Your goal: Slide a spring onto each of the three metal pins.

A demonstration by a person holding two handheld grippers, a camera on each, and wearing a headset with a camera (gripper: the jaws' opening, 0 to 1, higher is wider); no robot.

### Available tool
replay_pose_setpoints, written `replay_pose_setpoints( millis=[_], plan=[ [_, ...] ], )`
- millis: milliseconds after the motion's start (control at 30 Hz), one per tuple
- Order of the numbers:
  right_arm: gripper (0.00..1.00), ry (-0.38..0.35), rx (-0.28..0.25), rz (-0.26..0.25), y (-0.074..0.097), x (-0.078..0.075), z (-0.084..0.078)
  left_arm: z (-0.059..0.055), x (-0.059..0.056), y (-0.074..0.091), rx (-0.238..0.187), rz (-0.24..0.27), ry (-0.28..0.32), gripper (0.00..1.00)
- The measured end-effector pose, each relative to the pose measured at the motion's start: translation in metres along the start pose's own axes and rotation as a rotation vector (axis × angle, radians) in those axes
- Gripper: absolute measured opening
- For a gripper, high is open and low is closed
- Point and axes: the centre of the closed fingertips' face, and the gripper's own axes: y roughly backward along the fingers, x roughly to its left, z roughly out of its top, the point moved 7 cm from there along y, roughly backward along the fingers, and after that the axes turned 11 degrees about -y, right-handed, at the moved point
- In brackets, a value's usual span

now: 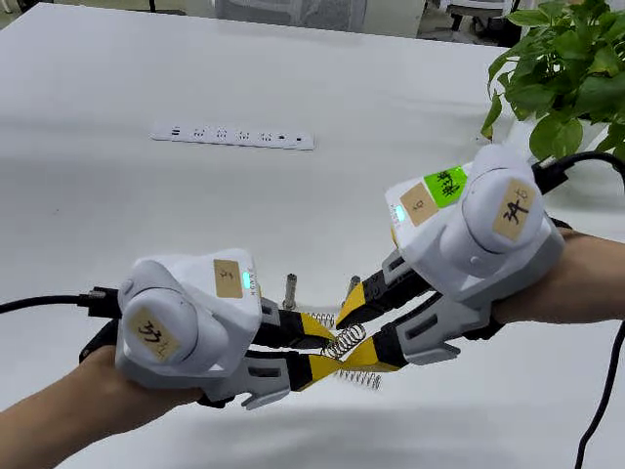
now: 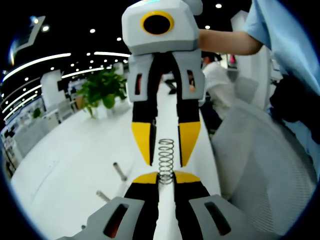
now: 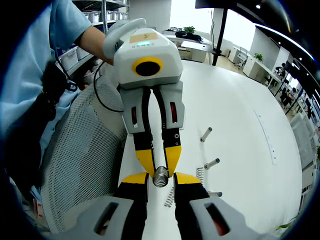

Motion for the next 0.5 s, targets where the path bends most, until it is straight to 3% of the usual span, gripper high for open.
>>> replay_pose_setpoints(
  millis=[500],
  plan=[
    [0.16,0.006,0.018,0.02,-0.0047,0.0037,-0.0022,0.0002,-0.0042,-0.002,0.001,-0.009,-0.002,0.1]
  ],
)
